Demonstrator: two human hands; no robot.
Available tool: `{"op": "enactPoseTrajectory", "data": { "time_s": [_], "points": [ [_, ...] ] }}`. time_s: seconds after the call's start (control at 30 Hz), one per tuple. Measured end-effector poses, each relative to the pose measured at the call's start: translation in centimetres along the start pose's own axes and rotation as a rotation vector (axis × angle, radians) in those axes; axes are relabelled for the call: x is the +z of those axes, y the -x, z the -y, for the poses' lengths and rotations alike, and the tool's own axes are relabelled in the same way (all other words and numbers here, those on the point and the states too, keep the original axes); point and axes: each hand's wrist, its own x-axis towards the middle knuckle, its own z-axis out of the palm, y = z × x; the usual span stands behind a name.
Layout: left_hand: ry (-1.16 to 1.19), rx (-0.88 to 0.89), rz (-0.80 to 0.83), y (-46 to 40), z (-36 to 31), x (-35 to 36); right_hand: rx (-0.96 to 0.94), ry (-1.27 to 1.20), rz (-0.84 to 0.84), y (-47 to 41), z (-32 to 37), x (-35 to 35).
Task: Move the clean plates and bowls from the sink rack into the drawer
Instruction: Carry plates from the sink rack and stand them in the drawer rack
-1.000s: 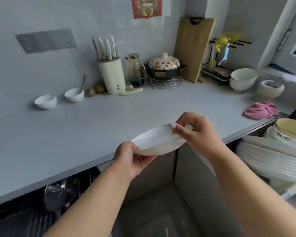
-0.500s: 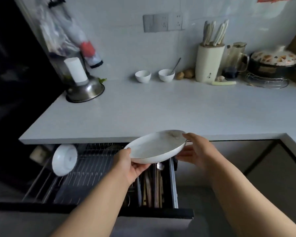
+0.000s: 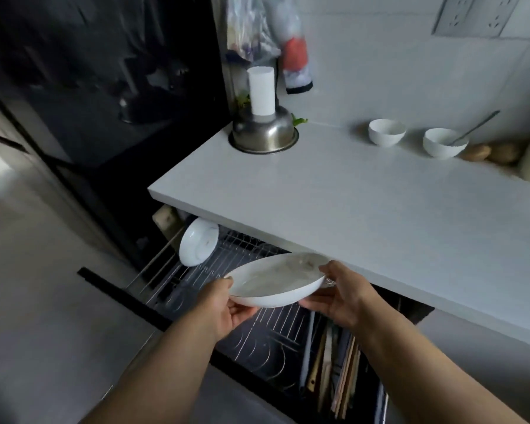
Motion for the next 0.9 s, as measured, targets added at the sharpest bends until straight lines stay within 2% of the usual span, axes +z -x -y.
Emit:
{"op": "enactPoseTrajectory", "data": {
  "time_s": [0.17,0.27,0.43,0.6,0.8,0.9],
  "points": [
    [-0.019,0.030,-0.102,-3.0,-1.4,-3.3,0.057,0.133,0.067,-3.7,0.3,3.9],
    [-0.084,0.089,-0.227,-4.8,-1.9,-5.7,0.074,0.196,0.084,-5.5,-0.3,6.0],
    [-0.322,0.243,-0.346,-7.0,-4.4,-8.9,0.075,0.290,0.064,-8.5,-1.8,9.5],
    [-0.511,0.378,-0.302,-9.0,-6.4,-11.8,0.003,0.375,-0.004,-12.1,-3.7,13.7],
    [-0.897,0.456,-0.241,-12.3,-9.1,-16.6,-0.082,0.482,-0.070,-16.6,-6.2,19.2],
    [-0.948,0.488,-0.187,-14.0,-9.5,-19.0,-0.098,0.540,-0.107,-18.5,-7.0,21.5]
  ]
}}
